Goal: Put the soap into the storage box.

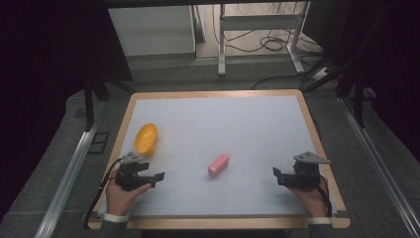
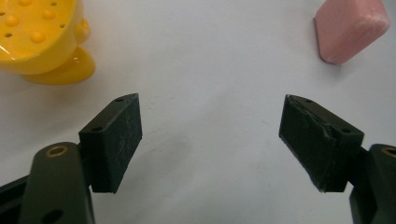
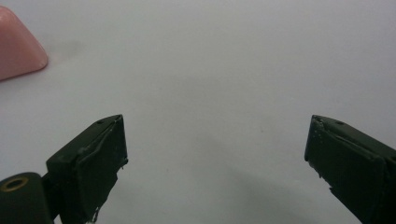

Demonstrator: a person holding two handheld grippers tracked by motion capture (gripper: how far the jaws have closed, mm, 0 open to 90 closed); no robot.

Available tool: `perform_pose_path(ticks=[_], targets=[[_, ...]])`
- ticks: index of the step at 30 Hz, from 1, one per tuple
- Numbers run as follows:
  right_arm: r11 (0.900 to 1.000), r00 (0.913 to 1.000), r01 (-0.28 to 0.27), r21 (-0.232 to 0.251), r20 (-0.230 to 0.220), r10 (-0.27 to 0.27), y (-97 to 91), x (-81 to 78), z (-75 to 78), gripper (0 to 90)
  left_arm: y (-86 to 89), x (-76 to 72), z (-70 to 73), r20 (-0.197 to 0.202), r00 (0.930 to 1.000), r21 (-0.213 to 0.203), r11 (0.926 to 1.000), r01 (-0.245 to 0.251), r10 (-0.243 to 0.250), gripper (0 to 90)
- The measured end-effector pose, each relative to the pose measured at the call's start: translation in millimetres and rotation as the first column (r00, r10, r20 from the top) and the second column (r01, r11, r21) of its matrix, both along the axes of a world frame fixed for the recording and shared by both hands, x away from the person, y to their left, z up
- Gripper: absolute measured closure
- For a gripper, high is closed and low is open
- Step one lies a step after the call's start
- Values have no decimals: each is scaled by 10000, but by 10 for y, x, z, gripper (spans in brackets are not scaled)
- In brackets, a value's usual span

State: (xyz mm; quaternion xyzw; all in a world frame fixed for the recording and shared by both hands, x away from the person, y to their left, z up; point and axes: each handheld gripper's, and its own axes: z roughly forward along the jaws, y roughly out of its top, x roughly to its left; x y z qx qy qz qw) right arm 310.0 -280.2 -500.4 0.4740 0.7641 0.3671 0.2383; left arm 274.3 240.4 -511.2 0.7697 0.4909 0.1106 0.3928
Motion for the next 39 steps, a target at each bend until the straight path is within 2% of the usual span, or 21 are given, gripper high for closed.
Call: perform_pose_path(ticks=[2,9,22,25,29,35,39], targets=[[9997,9998,-159,173,-99,161,11,-9,18,53,10,-7,11,38,10000,-8,10000,-73,73,218],[9998,9997,-207,51,119,206,22,-39,47,56,35,-7,23,64,9999,83,9999,-125,124,216],[9992,9991,-388,-7,176,388,-6,-47,20,70,63,5,45,42,9995,193,9993,-329,328,222],[9988,9987,-482,-77,185,483,-21,-49,5,73,60,-4,100,173,9990,101,9990,-426,424,227],[9991,9990,-412,-85,186,414,-54,-51,3,75,22,-21,187,314,9987,111,9991,-414,411,229],[9995,9989,-307,-33,366,308,-97,-81,40,86,-9,-26,232,306,9991,120,9995,-296,292,235],[9996,9986,-269,-17,446,270,-101,-88,45,90,-59,19,276,374,9993,205,9998,-36,29,231]])
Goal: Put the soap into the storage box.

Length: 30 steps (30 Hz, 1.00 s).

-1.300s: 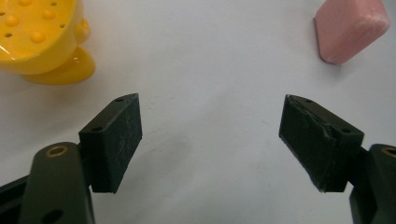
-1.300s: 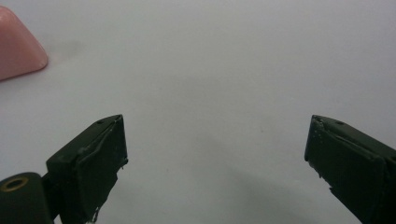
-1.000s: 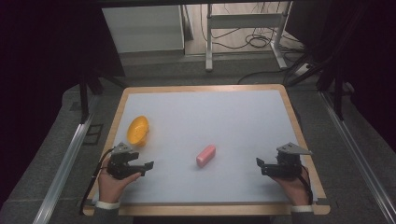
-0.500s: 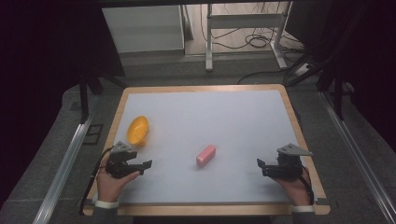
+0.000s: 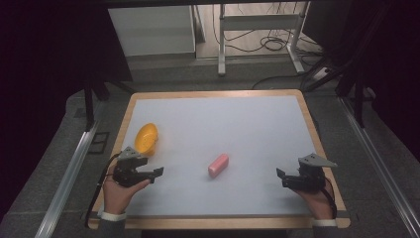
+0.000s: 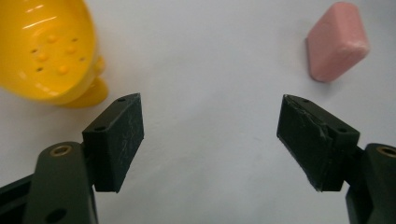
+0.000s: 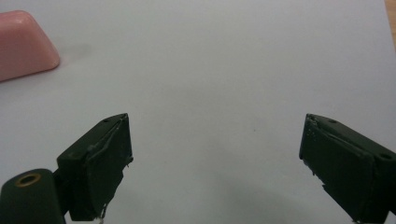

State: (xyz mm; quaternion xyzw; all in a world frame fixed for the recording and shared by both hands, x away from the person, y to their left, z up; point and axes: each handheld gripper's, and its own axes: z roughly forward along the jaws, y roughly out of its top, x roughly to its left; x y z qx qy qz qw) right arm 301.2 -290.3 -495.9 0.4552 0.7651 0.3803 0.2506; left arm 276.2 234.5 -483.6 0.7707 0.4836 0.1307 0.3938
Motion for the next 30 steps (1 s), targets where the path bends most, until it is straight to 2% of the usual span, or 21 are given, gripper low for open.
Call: perform_pose_path(ticks=[9,12,13,20,23,30], targets=[[9999,9999,-46,-166,-124,44,14,-6,-32,89,-99,31,71,20,9997,117,9996,251,-251,233],[9998,9999,-60,-169,-130,58,17,-16,-29,89,-142,38,118,74,9987,144,9986,501,-502,235],[9998,9999,-85,-156,-80,84,14,-21,-24,89,-167,48,132,26,9982,287,9978,593,-594,234],[9999,10000,21,-106,-67,-22,-17,-25,-15,90,-327,76,186,-105,9955,486,9943,948,-944,235],[9999,10000,46,-113,-83,-47,-24,-21,-22,89,-382,90,200,-187,9925,435,9916,1218,-1211,231],[9998,9999,114,-136,-77,-115,-40,-20,-25,90,-473,130,224,-324,9887,506,9877,1480,-1465,230]])
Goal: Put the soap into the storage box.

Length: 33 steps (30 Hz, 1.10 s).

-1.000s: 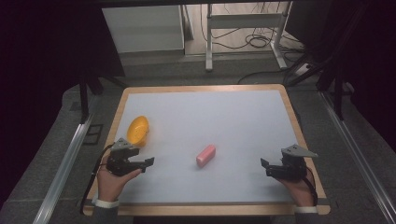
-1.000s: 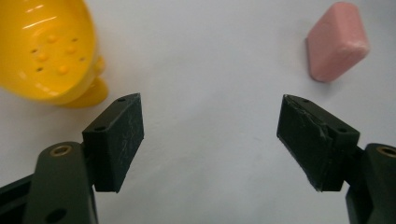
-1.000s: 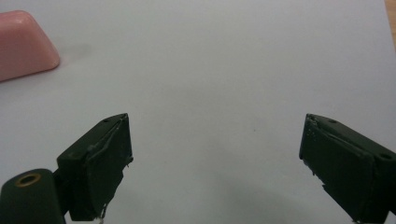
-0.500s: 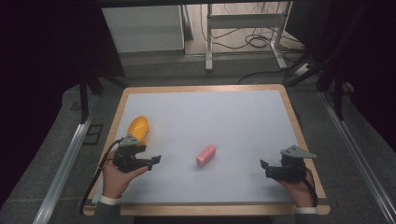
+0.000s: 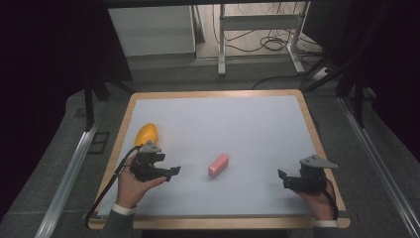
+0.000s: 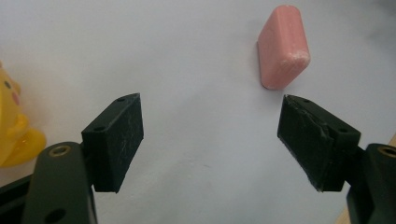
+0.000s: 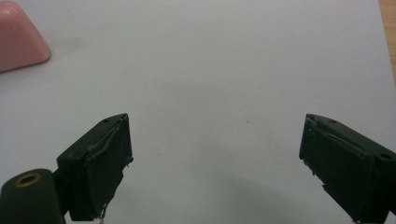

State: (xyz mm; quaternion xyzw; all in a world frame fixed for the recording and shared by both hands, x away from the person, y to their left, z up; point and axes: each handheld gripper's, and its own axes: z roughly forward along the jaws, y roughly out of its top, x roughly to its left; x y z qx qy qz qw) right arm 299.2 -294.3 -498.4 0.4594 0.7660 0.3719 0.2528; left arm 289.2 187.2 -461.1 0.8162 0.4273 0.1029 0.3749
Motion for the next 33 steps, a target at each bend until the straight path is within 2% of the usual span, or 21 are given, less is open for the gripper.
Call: perform_pose_path(ticks=[20,31,33], targets=[[9999,9999,152,-61,-51,-152,-16,1,-4,89,-264,37,22,-106,9977,225,9975,676,-674,226],[9995,9995,291,-144,-80,-293,-34,7,-11,89,-391,73,-47,-293,9971,312,9969,716,-707,232],[9995,9995,296,-146,-83,-298,-31,7,-12,89,-403,69,-54,-174,9979,432,9971,633,-626,232]])
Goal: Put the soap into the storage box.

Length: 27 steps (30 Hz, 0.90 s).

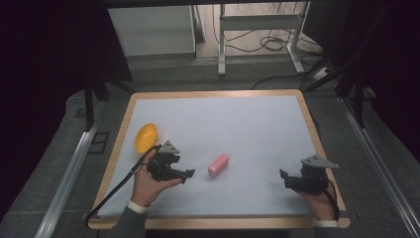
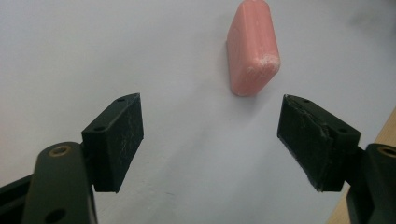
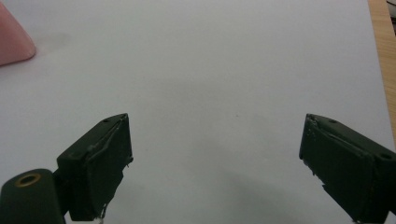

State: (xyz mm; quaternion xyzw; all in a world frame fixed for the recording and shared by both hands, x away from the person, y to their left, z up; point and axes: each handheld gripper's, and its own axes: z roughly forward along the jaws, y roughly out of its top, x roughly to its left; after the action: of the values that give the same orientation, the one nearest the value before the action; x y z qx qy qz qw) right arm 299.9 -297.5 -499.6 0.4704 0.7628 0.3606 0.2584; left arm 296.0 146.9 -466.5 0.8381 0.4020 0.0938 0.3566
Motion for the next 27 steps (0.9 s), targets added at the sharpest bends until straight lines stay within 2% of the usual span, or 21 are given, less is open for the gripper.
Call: perform_pose_path(ticks=[3,7,11,16,17,19,23,24,27], targets=[[10000,10000,-37,-27,-12,37,7,3,-6,90,-23,-17,-8,78,9999,-15,10000,-77,77,238],[10000,10000,7,-62,-61,-8,8,4,-11,90,-82,-14,-15,14,10000,315,9995,70,-70,237],[9999,9999,44,-98,-94,-45,5,6,-17,90,-214,-4,22,53,9997,409,9989,221,-223,238],[9999,9999,104,-94,-100,-105,-7,6,-17,90,-358,-2,2,-34,9990,477,9979,439,-437,249],[9999,9999,103,-116,-92,-104,-11,7,-20,90,-396,11,-2,-144,9984,326,9980,545,-541,255],[9999,9999,111,-123,-85,-112,-13,5,-19,90,-438,25,3,-146,9986,577,9970,522,-514,260],[9998,9999,146,-134,-83,-147,-20,6,-17,90,-498,47,19,-229,9984,570,9970,529,-517,270],[9998,9999,141,-117,-98,-142,-23,8,-21,89,-508,75,1,-406,9982,505,9976,468,-448,274],[9999,9998,151,-76,-123,-152,-26,8,-22,90,-539,96,-48,-560,9977,605,9973,423,-389,278]])
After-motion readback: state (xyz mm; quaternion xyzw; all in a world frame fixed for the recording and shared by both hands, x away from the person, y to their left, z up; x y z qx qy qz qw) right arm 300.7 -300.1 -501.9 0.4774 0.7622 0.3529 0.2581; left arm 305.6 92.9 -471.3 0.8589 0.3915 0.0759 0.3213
